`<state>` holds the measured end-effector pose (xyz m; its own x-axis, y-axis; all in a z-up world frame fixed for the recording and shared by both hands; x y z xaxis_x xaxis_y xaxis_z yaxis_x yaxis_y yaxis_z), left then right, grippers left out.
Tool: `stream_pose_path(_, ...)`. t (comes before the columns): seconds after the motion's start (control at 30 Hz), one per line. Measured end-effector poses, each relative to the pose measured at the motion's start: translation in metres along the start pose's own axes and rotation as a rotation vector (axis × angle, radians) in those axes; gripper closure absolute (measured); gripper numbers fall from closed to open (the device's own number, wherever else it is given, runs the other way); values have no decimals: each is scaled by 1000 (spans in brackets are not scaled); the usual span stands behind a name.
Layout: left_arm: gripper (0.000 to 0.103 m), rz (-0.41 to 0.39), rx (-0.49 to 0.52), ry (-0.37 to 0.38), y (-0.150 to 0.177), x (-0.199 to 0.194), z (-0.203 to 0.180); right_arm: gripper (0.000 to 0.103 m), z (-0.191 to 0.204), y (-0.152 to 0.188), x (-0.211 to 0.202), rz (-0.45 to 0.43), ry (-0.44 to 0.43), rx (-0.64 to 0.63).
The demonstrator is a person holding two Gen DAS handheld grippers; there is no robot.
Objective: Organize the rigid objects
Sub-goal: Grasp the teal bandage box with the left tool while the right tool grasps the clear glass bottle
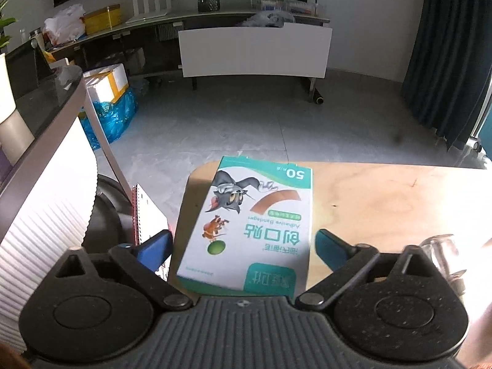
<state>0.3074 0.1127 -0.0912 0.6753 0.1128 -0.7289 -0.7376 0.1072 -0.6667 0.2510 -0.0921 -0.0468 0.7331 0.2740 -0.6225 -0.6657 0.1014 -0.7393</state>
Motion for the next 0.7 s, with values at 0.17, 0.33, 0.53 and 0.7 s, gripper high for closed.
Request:
stream_pose_path(0.17,32,-16,28,25,0,-7,-5,17,13,-3,38,45,-5,9)
stream_pose_path(0.33,31,-18,32,57,21,-31,-22,17,11,-5,75,81,35,31)
stream_pose_path(0.53,14,-52,30,35,20,-24,-23,17,9,-8,104,97,81,51)
stream_pose_path(0.7,32,-95,44,22,14,-17,-25,20,9,1,122,97,108,33)
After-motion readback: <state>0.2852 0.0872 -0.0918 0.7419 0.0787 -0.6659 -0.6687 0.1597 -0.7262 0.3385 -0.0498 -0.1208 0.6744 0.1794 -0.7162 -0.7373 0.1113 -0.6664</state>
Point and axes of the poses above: each gripper's, at about its wrist camera, not at the fingertips, and x roughly the way its jaws point, z to its left, y to its underside, the point moved 6 cm from there along x, roughly the way its jaws point, and after that the axes turned 11 degrees about x, right-handed, at the moved point
